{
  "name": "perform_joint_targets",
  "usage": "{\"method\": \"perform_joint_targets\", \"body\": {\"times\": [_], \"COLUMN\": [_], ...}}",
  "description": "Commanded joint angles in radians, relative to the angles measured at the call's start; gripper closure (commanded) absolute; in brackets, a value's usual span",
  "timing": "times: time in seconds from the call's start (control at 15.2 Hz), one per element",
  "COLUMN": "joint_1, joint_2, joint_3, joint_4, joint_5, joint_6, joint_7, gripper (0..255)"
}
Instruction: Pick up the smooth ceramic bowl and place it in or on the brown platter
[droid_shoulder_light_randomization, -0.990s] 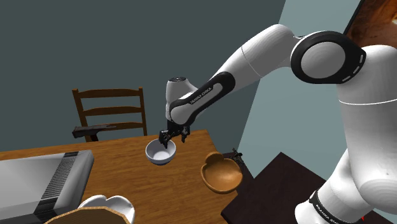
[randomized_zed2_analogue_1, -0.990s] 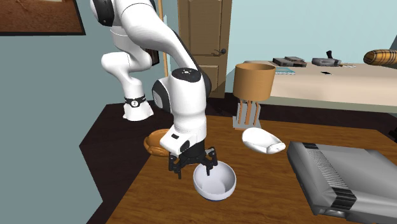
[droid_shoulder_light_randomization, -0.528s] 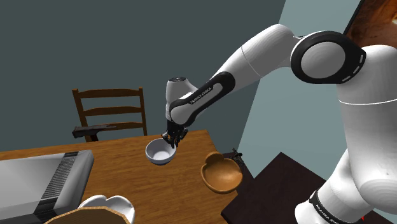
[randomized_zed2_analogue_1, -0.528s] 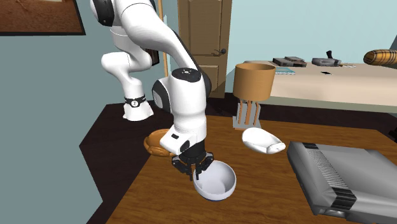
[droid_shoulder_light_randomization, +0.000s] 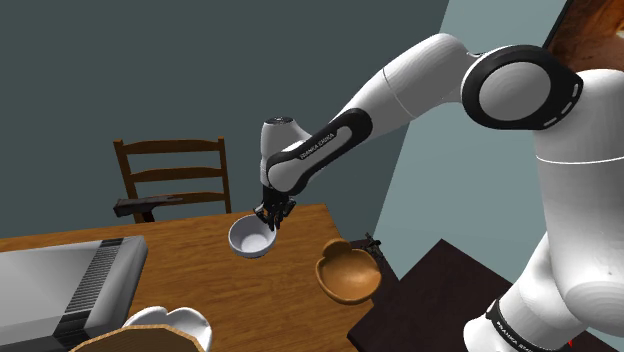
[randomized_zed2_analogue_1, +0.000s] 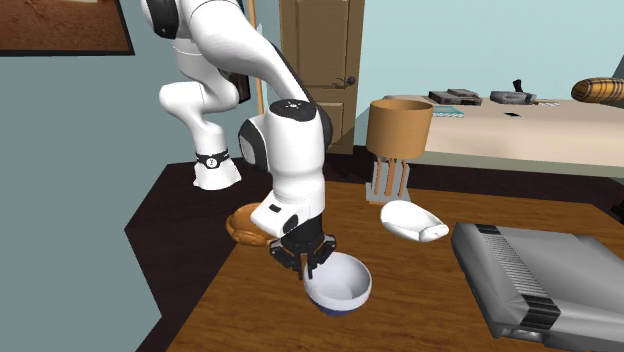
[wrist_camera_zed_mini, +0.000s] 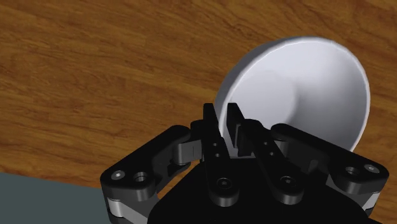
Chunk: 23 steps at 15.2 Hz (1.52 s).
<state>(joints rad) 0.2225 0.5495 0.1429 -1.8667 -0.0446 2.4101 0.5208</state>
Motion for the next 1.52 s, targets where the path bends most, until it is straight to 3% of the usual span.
{"method": "perform_joint_targets", "body": {"times": [0.0, 1.45], "joint_1": [-0.002, -0.015], "joint_2": [-0.018, -0.191], "joint_3": [0.002, 0.018], "joint_4": [0.001, 0.061], "joint_5": [0.003, 0.031], "joint_6": [-0.018, -0.25], "joint_7": [-0.002, -0.012], "gripper": [255, 255]}}
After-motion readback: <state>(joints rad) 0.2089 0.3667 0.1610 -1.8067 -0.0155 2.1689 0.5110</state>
